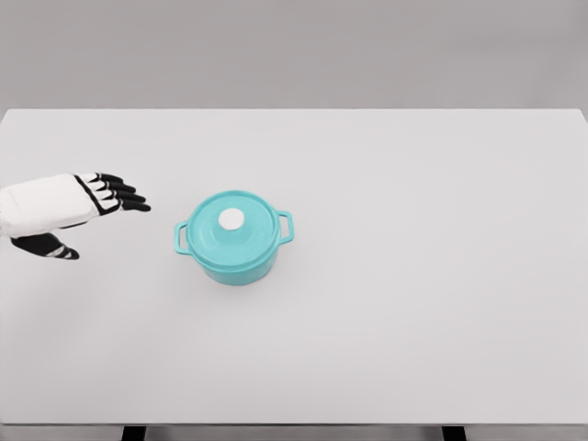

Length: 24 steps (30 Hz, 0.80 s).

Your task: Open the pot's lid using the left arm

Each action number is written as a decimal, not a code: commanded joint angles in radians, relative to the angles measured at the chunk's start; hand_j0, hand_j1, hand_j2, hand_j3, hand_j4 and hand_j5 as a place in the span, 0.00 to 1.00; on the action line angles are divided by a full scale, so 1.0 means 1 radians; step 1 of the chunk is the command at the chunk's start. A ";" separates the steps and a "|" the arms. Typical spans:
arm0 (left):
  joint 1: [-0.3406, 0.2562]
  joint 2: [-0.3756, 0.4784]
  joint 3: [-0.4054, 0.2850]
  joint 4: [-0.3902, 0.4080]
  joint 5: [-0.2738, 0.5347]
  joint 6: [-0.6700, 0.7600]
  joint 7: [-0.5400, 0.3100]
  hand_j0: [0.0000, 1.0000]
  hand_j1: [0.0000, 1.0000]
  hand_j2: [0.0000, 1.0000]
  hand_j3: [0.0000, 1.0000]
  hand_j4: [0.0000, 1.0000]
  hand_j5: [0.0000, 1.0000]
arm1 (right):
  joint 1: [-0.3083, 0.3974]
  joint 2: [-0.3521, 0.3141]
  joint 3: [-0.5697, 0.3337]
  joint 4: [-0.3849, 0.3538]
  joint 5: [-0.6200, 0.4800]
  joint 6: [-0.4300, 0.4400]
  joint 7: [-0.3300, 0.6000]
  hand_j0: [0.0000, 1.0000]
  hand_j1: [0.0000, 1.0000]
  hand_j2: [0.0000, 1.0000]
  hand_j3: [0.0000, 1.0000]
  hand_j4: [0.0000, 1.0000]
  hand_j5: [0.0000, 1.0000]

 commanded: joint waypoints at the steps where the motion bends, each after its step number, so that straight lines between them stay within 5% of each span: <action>1: 0.000 -0.005 -0.006 -0.004 0.001 0.002 -0.001 1.00 1.00 1.00 1.00 1.00 1.00 | 0.000 0.000 -0.001 -0.001 -0.001 0.000 0.000 1.00 1.00 1.00 1.00 1.00 1.00; 7: -0.029 0.006 -0.005 0.019 -0.006 0.002 -0.004 1.00 1.00 1.00 1.00 1.00 1.00 | 0.023 0.000 -0.001 0.009 -0.001 0.008 -0.001 1.00 1.00 1.00 1.00 1.00 1.00; 12: -0.058 -0.008 -0.023 0.064 -0.092 0.002 -0.007 1.00 1.00 1.00 1.00 1.00 1.00 | 0.023 0.000 -0.001 0.009 -0.001 0.008 -0.001 1.00 1.00 1.00 1.00 1.00 1.00; 15: -0.064 -0.040 -0.075 -0.021 -0.086 0.002 -0.007 1.00 1.00 1.00 1.00 1.00 1.00 | 0.023 0.000 -0.001 0.009 -0.001 0.008 0.000 1.00 1.00 1.00 1.00 1.00 1.00; 17: -0.264 -0.048 -0.309 -0.042 -0.037 0.002 -0.002 1.00 1.00 1.00 1.00 1.00 1.00 | 0.023 0.000 -0.001 0.009 -0.001 0.008 -0.001 1.00 1.00 1.00 1.00 1.00 1.00; 18: -0.397 -0.054 -0.484 0.019 0.001 0.002 0.002 1.00 1.00 1.00 1.00 1.00 1.00 | 0.023 0.000 -0.001 0.009 -0.001 0.008 0.000 1.00 1.00 1.00 1.00 1.00 1.00; 19: -0.495 -0.056 -0.589 0.071 0.004 0.002 0.004 1.00 1.00 1.00 1.00 1.00 1.00 | 0.023 0.000 -0.001 0.009 -0.001 0.008 0.000 1.00 1.00 1.00 1.00 1.00 1.00; 21: -0.592 -0.060 -0.640 0.082 0.003 0.002 -0.004 1.00 1.00 1.00 1.00 1.00 1.00 | 0.023 0.000 -0.001 0.009 -0.001 0.008 -0.001 1.00 1.00 1.00 1.00 1.00 1.00; 24: -0.689 -0.192 -0.643 0.091 0.003 0.002 -0.010 1.00 1.00 1.00 1.00 1.00 1.00 | 0.023 0.000 -0.001 0.009 -0.001 0.008 0.000 1.00 1.00 1.00 1.00 1.00 1.00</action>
